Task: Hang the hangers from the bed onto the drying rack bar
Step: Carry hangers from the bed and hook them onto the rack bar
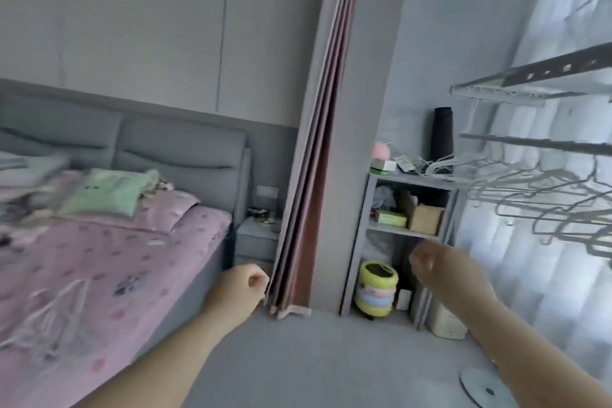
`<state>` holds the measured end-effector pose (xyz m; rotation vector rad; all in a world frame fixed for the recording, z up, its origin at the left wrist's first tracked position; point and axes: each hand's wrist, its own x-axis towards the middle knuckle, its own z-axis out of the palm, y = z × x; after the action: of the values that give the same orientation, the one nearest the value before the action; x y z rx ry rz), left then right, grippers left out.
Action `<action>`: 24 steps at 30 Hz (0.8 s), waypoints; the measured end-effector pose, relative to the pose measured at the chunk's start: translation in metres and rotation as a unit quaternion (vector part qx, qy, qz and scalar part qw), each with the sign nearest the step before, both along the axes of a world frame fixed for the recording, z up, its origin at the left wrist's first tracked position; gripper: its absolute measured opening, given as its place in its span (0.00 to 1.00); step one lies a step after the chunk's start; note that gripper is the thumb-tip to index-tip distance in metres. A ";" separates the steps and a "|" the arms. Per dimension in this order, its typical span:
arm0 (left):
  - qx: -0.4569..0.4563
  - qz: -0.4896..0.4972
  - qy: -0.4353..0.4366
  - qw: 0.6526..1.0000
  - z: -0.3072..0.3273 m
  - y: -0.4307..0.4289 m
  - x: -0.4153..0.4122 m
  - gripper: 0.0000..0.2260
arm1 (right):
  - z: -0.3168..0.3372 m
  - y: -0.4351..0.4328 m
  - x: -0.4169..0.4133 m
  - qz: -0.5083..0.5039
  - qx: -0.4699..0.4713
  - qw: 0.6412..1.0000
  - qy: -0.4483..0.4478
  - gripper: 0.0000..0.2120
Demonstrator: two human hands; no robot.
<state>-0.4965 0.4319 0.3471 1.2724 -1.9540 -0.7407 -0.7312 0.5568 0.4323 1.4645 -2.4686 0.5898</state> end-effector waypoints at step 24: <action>0.291 0.398 -0.100 0.864 -0.244 -0.160 0.397 0.12 | -0.275 -0.401 0.364 0.393 0.335 0.849 -0.111 0.15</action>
<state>-0.0992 0.2716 0.1028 2.3850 -1.1393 -0.7866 -0.3672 0.1560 0.1571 2.8763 -2.2374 -0.0536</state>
